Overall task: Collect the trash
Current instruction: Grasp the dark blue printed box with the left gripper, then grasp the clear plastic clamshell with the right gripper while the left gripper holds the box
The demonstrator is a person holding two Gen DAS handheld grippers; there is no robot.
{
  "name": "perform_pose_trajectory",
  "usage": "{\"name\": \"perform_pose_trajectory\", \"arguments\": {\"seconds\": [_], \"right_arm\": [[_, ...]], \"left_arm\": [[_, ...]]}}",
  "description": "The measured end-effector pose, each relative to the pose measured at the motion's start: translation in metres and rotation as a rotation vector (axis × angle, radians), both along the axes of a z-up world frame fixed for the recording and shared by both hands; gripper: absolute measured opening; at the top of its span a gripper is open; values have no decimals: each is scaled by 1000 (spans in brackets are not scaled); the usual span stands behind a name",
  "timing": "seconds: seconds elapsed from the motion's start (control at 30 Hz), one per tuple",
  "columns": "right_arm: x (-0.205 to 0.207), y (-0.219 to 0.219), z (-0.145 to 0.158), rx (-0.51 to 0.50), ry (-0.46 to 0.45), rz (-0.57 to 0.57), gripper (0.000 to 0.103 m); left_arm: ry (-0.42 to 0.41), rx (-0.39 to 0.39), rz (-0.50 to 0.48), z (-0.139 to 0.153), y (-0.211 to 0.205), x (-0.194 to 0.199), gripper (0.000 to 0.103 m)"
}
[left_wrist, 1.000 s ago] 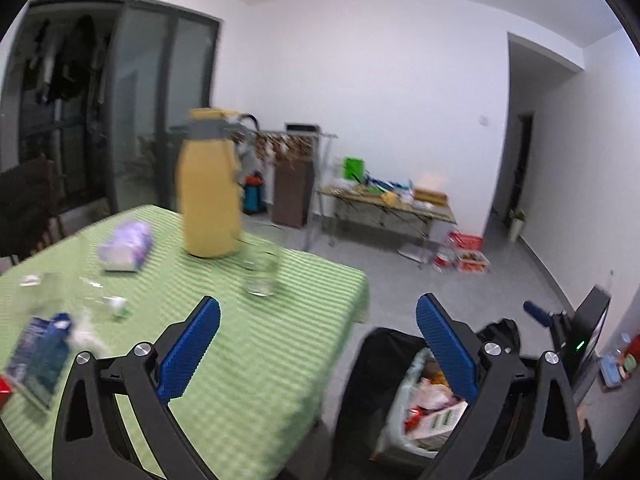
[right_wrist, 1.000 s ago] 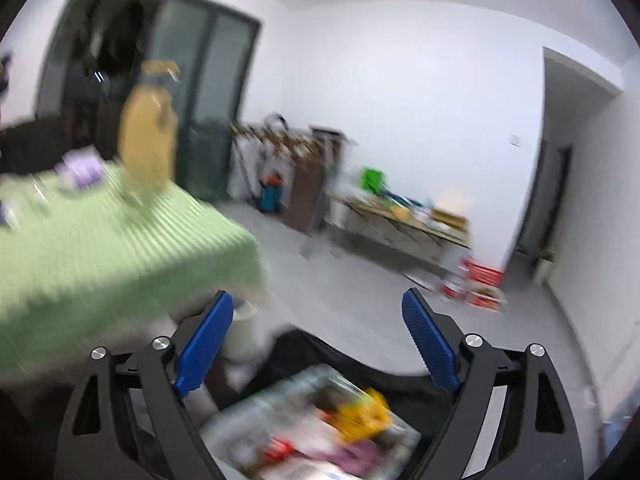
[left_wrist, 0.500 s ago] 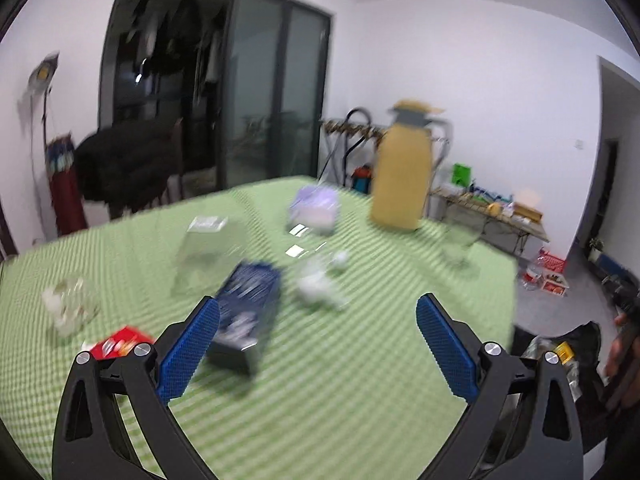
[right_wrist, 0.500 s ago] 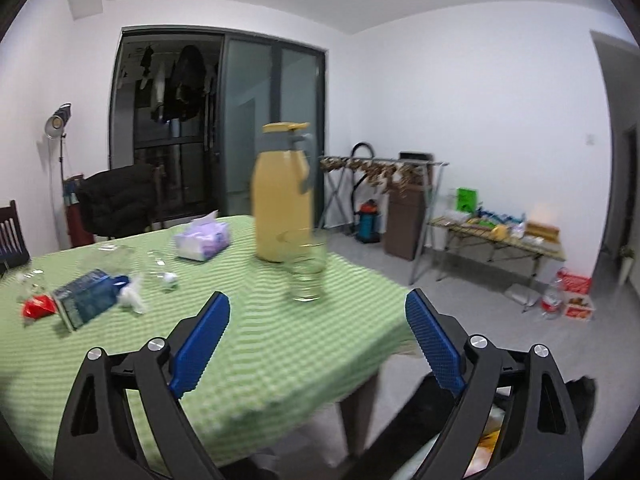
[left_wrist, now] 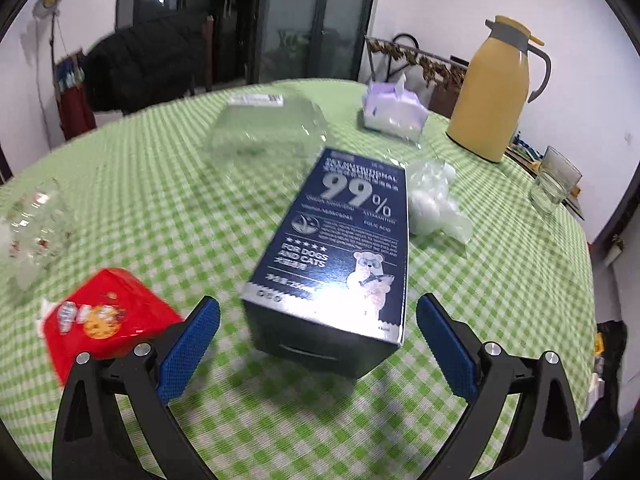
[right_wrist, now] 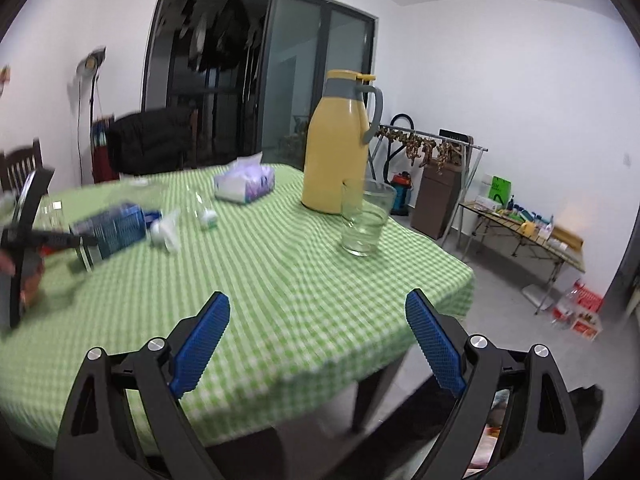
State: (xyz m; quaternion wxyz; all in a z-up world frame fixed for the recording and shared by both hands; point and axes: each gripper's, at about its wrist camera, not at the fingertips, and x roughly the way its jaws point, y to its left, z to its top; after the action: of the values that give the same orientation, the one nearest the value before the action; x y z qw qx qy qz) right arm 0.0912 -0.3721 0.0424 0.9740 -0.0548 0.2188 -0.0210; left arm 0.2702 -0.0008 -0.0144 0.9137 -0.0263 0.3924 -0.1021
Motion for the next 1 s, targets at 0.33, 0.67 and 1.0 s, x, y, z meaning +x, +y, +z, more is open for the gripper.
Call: {"name": "perform_pose_trajectory", "arguments": {"seconds": [0.33, 0.67, 1.0], "right_arm": [[-2, -35, -16, 74, 58, -60, 86], [12, -6, -4, 69, 63, 15, 86], [105, 83, 33, 358, 131, 310, 86]], "left_arm": [[-73, -10, -59, 17, -9, -25, 62], [-389, -58, 118, 99, 51, -86, 59], [-410, -408, 378, 81, 157, -88, 59]]}}
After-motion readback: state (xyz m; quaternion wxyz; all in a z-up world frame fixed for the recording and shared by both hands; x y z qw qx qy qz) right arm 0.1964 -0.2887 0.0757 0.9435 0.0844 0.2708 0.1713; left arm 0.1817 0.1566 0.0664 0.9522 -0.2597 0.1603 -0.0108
